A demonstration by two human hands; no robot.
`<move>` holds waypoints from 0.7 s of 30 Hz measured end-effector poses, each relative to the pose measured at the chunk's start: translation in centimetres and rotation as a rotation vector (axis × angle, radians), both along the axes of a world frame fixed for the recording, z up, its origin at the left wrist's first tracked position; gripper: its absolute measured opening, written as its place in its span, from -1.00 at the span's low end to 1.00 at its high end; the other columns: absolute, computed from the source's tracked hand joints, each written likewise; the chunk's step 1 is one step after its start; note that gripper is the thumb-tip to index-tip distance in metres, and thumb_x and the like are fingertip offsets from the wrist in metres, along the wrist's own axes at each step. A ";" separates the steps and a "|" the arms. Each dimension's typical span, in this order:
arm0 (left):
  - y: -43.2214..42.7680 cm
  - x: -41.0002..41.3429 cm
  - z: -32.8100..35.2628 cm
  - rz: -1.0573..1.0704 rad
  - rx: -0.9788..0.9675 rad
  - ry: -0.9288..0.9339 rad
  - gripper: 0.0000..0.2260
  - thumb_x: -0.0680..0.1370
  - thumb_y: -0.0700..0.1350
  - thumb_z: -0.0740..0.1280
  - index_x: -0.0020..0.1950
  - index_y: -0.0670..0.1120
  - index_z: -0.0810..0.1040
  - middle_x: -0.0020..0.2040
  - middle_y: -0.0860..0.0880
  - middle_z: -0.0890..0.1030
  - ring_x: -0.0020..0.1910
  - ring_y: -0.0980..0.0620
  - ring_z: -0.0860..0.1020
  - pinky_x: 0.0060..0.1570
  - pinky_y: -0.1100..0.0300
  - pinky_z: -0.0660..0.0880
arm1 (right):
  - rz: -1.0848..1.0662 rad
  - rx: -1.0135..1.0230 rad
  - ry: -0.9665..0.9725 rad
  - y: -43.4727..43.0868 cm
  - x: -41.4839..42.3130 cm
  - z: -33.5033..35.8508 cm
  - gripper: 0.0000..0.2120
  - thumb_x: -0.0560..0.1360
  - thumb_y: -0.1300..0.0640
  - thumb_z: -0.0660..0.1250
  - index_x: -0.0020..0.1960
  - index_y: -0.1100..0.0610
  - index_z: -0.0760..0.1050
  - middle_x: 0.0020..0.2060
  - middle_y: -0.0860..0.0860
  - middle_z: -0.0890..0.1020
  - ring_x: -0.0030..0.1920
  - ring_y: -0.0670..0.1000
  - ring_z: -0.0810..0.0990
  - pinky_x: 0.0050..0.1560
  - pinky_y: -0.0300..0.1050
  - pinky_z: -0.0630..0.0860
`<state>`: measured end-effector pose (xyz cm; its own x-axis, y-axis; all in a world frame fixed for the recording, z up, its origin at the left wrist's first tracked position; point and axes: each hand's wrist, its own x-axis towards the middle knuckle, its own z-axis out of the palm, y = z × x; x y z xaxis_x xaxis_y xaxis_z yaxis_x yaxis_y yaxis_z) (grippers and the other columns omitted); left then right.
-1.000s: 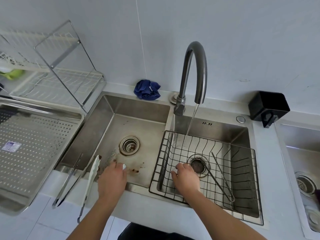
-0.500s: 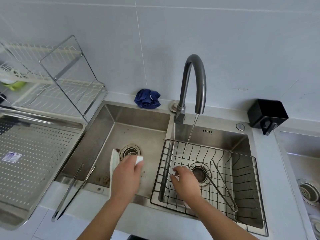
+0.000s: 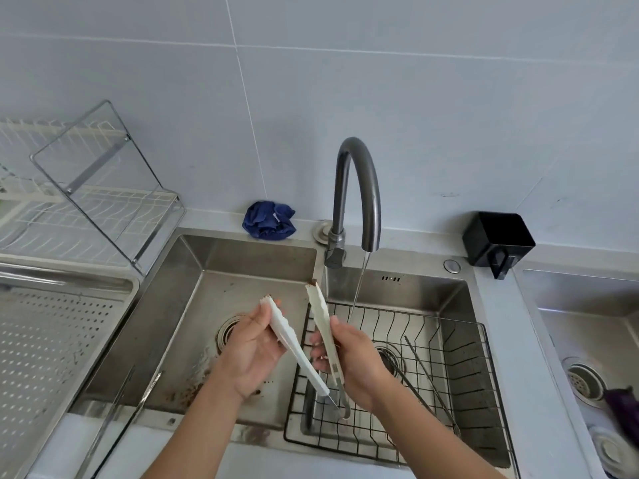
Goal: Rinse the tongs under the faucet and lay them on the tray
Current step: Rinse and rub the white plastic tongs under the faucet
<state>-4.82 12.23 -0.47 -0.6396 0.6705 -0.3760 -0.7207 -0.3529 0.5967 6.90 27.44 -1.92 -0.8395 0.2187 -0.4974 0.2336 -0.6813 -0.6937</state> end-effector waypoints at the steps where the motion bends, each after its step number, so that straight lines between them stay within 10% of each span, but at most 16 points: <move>1: 0.2 0.0 -0.3 -0.001 0.006 -0.035 -0.82 0.60 -0.04 0.31 0.00 -0.10 0.67 -0.24 -0.03 0.57 -0.27 0.02 0.56 -0.17 0.10 0.60 | -0.054 0.010 0.015 0.0 0.2 0.0 -0.70 0.71 0.07 0.22 0.19 0.31 0.53 -0.18 0.15 0.61 -0.29 0.03 0.58 -0.24 -0.09 0.60; 10: 3.6 2.6 -1.7 0.118 -0.201 -0.163 -0.65 0.61 0.07 0.31 0.26 -0.14 0.51 -0.15 -0.15 0.63 -0.15 -0.08 0.61 0.03 -0.04 0.54 | -0.230 0.333 -0.019 -0.3 1.3 -0.1 -0.78 0.62 0.23 0.37 0.25 0.12 0.58 -0.23 0.12 0.61 -0.31 0.03 0.56 -0.24 -0.07 0.59; 15: 5.4 3.9 -1.9 0.122 -0.439 0.000 -0.84 0.66 -0.17 0.26 0.22 -0.10 0.53 -0.24 -0.13 0.61 -0.33 -0.03 0.56 -0.32 0.06 0.49 | -0.132 0.368 -0.041 0.8 1.8 -0.6 -0.64 0.47 0.08 0.50 0.24 0.03 0.55 -0.05 0.16 0.68 -0.19 0.07 0.70 -0.11 -0.05 0.66; 21: 7.4 4.3 -1.8 0.050 -0.706 0.405 -0.82 0.65 -0.17 0.23 0.08 0.12 0.52 -0.27 -0.04 0.61 -0.42 0.08 0.53 -0.46 0.17 0.47 | -0.190 1.090 -0.288 3.7 0.3 -1.0 -0.66 0.59 -0.09 0.37 0.32 -0.07 0.45 -0.32 -0.03 0.62 -0.26 0.02 0.71 -0.20 0.09 0.67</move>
<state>-0.54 19.68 -2.28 -0.8395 0.3293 -0.4322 -0.3944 0.1779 0.9016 7.17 31.13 -2.96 -0.6323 0.7631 -0.1334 0.4368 0.2090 -0.8749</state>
